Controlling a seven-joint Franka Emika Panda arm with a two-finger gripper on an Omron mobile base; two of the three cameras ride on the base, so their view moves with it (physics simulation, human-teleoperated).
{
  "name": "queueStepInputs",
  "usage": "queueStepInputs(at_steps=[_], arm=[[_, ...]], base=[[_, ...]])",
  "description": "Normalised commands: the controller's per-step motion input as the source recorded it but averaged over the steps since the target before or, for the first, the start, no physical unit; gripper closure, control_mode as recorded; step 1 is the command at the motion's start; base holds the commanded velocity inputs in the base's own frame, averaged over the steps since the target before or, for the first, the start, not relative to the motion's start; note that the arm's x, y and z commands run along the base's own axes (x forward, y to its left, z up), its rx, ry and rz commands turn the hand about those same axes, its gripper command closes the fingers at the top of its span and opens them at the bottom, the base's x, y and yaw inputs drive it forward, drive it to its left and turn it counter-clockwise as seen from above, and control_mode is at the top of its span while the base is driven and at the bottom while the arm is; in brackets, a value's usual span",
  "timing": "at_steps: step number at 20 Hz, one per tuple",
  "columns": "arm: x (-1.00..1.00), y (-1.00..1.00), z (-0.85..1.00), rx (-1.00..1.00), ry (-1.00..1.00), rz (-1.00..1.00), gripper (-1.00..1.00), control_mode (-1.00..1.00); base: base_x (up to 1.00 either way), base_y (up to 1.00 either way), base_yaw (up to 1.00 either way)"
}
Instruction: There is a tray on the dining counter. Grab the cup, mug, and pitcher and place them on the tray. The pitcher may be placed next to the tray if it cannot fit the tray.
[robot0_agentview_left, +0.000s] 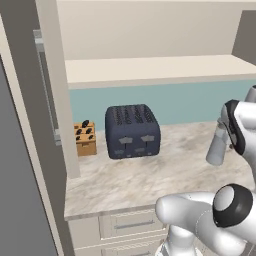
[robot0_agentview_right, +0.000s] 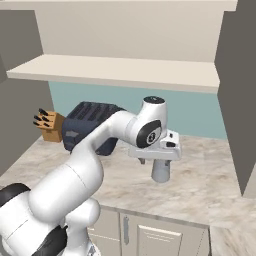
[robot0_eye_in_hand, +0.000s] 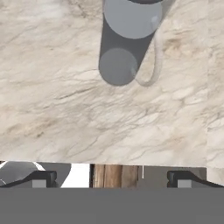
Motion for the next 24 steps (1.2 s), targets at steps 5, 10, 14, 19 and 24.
queueStepInputs(at_steps=[5, 10, 14, 19, 24], arm=[[0.2, -0.21, -0.07, 0.0, 0.0, 0.13, -1.0, -1.0], [0.19, -0.06, -0.08, 0.0, 0.0, 0.08, -1.0, -1.0], [0.15, 0.0, -0.23, 0.0, 0.0, 0.03, -1.0, -1.0], [0.17, 0.0, -0.23, 0.0, -0.01, 0.01, -1.0, -1.0], [0.17, 0.0, -0.16, 0.0, 0.0, 0.0, -1.0, -1.0]], base=[[0.0, 0.0, 0.0], [0.0, 0.0, 0.0], [0.0, 0.0, 0.0], [0.0, 0.0, 0.0], [0.0, 0.0, 0.0]])
